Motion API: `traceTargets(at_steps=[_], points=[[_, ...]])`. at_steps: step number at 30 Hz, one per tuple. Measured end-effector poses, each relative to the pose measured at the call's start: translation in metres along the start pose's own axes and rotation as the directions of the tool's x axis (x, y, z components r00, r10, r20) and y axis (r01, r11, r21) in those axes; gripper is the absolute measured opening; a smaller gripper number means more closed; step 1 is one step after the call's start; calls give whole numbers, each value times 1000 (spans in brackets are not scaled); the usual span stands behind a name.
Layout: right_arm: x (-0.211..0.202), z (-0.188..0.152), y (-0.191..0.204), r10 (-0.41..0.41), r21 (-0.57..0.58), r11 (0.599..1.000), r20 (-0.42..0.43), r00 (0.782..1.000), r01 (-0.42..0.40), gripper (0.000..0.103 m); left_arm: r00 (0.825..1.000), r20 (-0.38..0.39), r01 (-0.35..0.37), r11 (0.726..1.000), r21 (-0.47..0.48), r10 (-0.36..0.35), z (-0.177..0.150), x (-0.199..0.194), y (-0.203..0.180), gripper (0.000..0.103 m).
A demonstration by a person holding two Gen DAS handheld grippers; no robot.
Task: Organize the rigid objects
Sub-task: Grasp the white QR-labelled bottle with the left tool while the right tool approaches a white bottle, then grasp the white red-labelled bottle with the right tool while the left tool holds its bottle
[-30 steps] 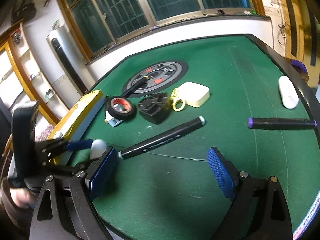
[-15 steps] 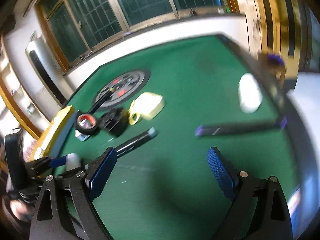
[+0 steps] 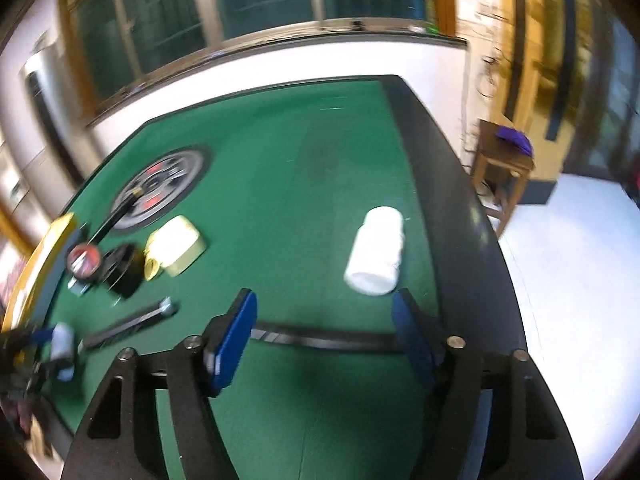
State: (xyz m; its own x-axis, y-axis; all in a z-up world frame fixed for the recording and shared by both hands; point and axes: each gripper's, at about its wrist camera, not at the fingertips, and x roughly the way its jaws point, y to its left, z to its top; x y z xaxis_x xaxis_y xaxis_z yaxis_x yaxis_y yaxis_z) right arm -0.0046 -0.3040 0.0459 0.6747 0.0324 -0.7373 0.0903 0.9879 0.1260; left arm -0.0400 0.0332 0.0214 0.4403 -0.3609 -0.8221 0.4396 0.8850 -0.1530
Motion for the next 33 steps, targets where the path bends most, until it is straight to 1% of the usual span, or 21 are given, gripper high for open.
traceTargets(at_steps=[4,5,6,7,9,11,14,18,21,23,24,25,27,33], points=[[20,14,-10,-50,56,997,-18,999,51,62,1000,-8,29,998,-53,-30,-2,-1,8,64],[26,18,-12,-63,79,995,-31,998,65,58,999,-10,36,997,-65,-37,-2,-2,10,64],[31,20,-14,-75,92,993,-40,996,78,52,999,-12,44,996,-78,-45,-2,-2,12,64],[36,22,-17,-91,106,990,-53,994,96,49,999,-13,49,995,-85,-50,-2,-2,13,64],[45,24,-23,-109,135,984,-87,990,120,34,998,-15,52,994,-97,-54,-2,-1,14,64],[50,21,-29,-88,167,980,-109,990,106,32,999,-25,45,994,-96,-48,-2,1,13,64],[45,17,-23,-105,146,982,-105,989,120,32,999,-23,22,997,-77,-24,-3,2,9,63],[40,8,-7,-77,98,991,-105,992,88,32,999,-21,32,996,-84,-33,-4,2,12,63],[40,3,7,-32,76,996,-109,994,41,32,999,-19,30,996,-86,-32,-5,2,13,62],[39,-1,21,-6,48,999,-112,994,12,32,1000,-16,19,996,-83,-20,-6,0,13,55],[39,-3,28,2,32,999,-114,994,1,32,1000,-15,13,996,-86,-15,-7,-1,15,48],[38,-5,35,15,18,1000,-116,993,-13,32,1000,-14,15,996,-90,-16,-8,-2,16,45],[36,-11,50,44,-11,999,-123,991,-46,32,999,-13,31,994,-102,-32,-11,-3,21,45],[32,-27,86,99,-71,991,-141,985,-110,32,999,-15,35,994,-107,-37,-13,-6,23,45]])
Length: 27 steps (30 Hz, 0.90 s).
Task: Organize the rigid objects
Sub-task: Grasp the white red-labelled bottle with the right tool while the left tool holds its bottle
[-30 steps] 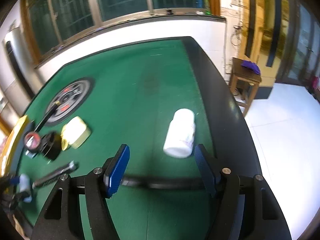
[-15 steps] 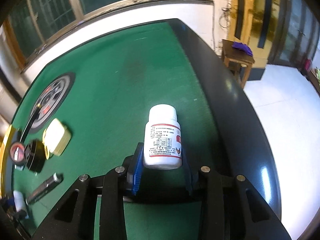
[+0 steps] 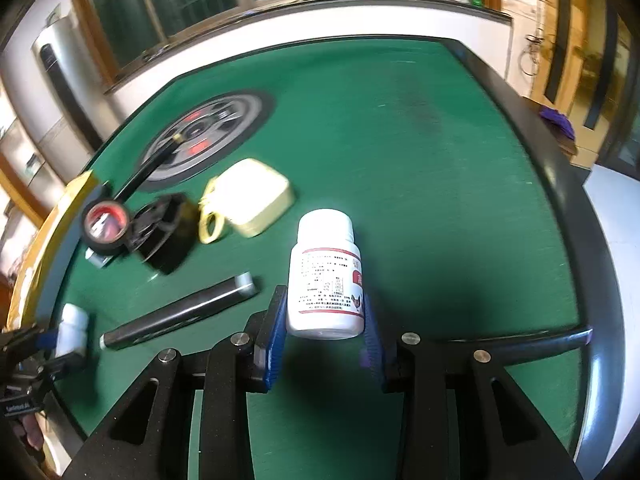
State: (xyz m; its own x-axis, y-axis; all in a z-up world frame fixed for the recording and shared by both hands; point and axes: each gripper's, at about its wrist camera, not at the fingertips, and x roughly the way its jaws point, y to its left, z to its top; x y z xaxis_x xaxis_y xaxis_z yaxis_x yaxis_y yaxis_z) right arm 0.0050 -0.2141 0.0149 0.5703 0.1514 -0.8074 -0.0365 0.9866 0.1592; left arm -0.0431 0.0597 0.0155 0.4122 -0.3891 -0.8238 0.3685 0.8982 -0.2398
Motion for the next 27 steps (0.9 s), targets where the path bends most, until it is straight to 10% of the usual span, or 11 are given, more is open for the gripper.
traceTargets(at_steps=[27], points=[[-29,-15,47,104,-44,994,49,993,-102,31,998,62,-1,1000,-13,2,8,-13,0,44]])
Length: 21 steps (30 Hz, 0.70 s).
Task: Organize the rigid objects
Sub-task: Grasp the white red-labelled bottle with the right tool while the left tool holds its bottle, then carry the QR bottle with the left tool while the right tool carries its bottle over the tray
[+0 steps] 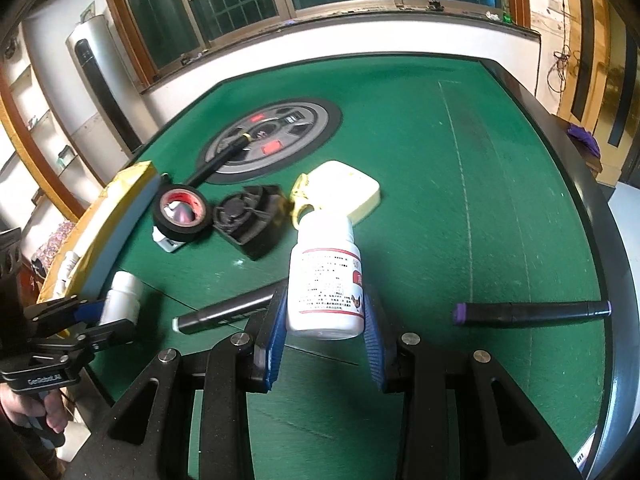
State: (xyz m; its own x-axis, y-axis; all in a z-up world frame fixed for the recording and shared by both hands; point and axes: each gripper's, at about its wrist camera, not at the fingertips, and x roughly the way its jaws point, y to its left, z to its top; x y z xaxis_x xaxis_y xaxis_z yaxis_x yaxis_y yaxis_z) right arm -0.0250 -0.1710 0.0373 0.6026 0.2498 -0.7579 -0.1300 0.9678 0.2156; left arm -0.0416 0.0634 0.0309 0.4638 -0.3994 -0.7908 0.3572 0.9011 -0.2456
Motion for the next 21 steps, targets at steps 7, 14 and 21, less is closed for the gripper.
traceTargets(at_steps=[7,14,21], points=[[-2,2,13,21,-19,1000,10,1000,-21,31,999,28,-41,999,6,41,4,-8,-1,44],[-1,3,27,43,-37,998,13,999,-42,31,995,52,-85,996,17,84,7,-14,-2,44],[-1,5,42,69,-55,996,23,997,-68,31,991,65,-115,993,15,114,7,-18,0,44]])
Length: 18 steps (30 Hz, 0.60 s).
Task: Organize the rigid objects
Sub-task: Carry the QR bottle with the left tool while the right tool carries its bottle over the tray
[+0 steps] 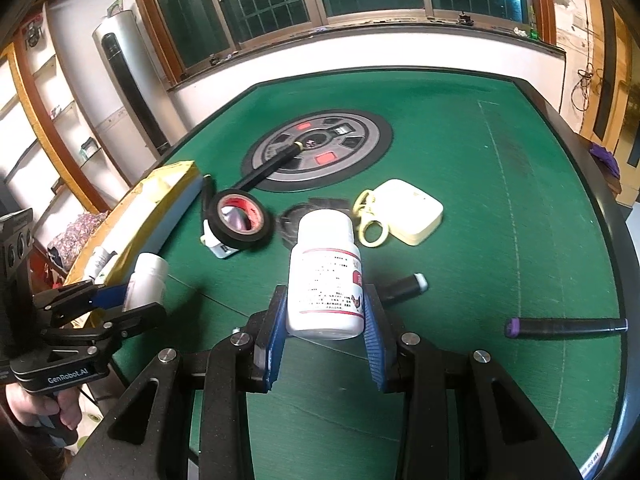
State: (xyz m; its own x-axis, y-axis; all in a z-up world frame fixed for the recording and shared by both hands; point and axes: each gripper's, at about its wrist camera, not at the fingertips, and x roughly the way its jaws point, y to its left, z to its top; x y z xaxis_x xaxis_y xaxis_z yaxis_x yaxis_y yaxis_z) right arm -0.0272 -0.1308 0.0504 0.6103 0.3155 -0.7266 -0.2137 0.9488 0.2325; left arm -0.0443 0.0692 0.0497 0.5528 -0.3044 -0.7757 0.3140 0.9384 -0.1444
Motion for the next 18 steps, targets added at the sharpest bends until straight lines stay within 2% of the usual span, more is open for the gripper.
traceTargets(at_steps=[18], points=[[14,1,40,62,-54,997,-6,998,-62,31,999,38,-3,999,-40,4,2,-20,21,44]])
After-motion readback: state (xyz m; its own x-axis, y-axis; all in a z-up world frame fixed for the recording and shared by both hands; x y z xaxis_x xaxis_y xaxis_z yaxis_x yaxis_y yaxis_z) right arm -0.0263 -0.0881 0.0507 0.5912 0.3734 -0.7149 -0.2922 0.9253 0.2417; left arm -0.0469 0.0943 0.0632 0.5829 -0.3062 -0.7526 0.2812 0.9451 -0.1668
